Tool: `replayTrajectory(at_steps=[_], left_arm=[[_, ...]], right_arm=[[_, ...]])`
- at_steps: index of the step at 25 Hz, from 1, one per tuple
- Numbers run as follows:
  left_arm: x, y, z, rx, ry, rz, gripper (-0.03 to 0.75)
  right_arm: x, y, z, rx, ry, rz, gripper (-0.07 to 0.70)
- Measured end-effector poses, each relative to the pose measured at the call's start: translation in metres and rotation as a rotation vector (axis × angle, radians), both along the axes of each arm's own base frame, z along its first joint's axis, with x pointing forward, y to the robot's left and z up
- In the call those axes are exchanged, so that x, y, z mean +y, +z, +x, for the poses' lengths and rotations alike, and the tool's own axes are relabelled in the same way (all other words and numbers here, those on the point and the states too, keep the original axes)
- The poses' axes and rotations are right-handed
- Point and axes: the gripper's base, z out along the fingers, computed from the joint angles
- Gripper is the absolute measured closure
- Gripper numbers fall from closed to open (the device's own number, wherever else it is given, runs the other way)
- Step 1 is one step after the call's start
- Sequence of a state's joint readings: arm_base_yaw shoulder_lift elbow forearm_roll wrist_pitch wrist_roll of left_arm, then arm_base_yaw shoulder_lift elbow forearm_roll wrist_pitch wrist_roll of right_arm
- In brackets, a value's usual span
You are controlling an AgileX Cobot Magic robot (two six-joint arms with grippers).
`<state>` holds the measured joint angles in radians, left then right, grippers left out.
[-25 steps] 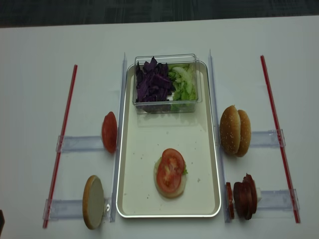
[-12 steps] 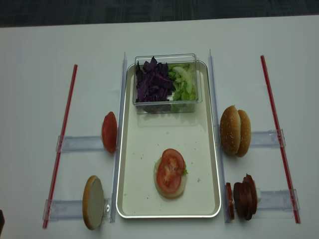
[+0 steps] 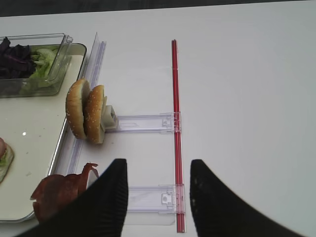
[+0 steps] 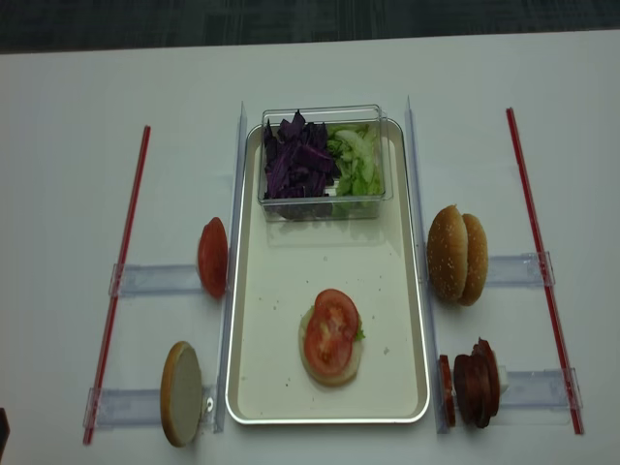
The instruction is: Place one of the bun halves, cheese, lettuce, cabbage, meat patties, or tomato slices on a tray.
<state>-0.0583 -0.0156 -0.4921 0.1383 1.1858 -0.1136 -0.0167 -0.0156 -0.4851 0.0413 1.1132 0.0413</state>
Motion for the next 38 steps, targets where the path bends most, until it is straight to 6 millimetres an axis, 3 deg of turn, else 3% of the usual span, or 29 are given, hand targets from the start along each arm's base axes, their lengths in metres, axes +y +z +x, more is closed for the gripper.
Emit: replayTrajectory(at_steps=[38], left_arm=[[0.0000,0.0000,0.0000,0.000,0.000,0.001,0.353]], right_arm=[[0.0000,0.0000,0.0000,0.000,0.000,0.000,0.295]])
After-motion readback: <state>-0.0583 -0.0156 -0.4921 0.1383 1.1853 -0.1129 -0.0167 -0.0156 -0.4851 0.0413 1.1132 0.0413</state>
